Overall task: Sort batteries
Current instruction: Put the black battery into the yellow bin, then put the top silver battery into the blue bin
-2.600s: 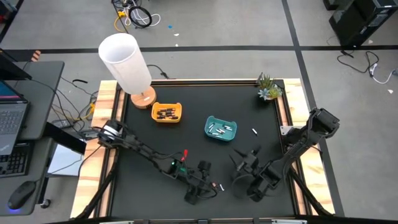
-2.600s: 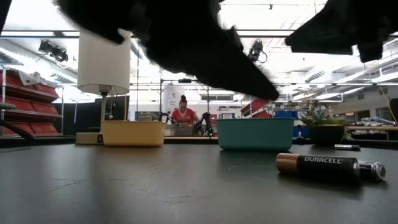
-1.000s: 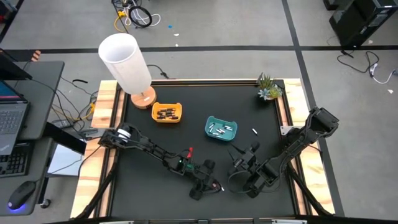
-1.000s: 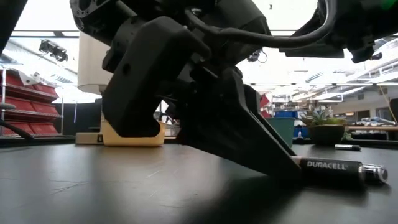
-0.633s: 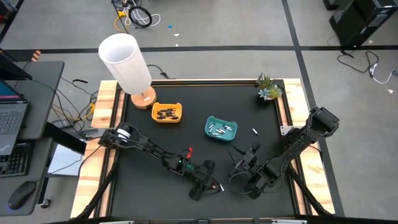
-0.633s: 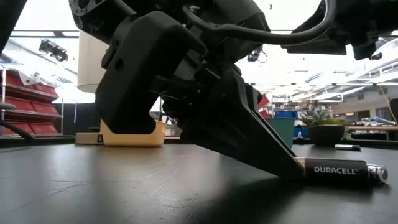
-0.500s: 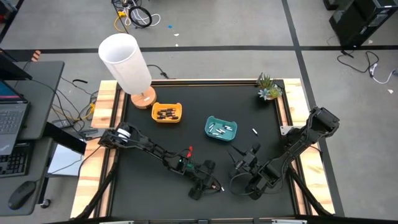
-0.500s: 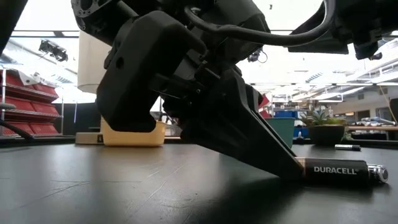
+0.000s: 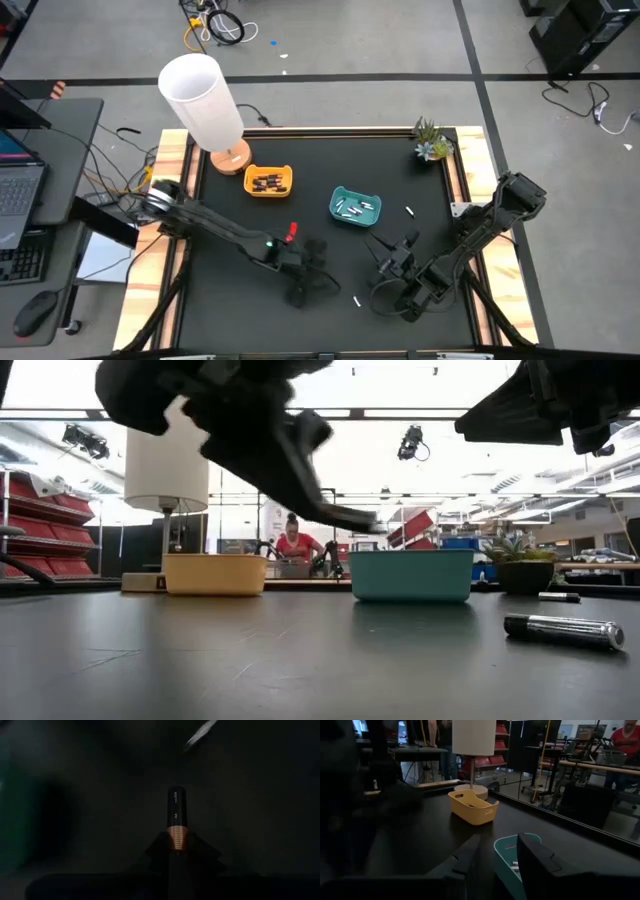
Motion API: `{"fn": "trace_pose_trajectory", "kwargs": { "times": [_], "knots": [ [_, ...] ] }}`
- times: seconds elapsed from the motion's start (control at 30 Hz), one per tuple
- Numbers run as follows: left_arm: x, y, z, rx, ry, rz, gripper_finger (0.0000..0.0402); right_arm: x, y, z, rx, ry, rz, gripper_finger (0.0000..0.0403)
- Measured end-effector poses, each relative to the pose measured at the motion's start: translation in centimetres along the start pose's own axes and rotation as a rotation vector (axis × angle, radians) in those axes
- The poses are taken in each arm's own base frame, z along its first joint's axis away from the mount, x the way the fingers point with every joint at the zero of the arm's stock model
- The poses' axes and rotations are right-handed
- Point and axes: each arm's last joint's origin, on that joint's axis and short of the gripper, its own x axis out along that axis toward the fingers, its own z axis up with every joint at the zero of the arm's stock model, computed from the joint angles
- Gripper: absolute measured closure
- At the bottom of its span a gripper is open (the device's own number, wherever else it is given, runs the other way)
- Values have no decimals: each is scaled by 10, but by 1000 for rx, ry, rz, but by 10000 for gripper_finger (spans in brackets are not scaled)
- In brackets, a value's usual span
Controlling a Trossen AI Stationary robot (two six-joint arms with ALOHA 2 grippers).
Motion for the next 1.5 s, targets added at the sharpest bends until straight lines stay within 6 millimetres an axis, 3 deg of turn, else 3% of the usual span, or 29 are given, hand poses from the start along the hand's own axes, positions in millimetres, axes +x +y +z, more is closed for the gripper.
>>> {"fn": "trace_pose_trajectory", "kwargs": {
  "times": [0.13,0.37,0.73,0.87,1.0,1.3,1.5],
  "knots": [
    [-39,16,-16,-36,196,297,348,0,0,0,5,-1,0,289],
    [-70,51,-51,-172,472,756,348,0,5,4,6,-7,8,289],
    [-53,90,-127,-235,750,848,348,0,10,8,-31,-15,17,289],
    [-49,98,-144,-265,779,878,348,0,10,8,-43,-15,17,289],
    [-49,102,-149,-291,786,891,340,0,10,8,-67,-15,16,289],
    [-50,95,-145,-273,772,899,219,5,7,15,-129,-24,-12,289],
    [-63,66,-117,-164,587,981,224,-4,10,55,-53,-34,27,291]
  ]
}}
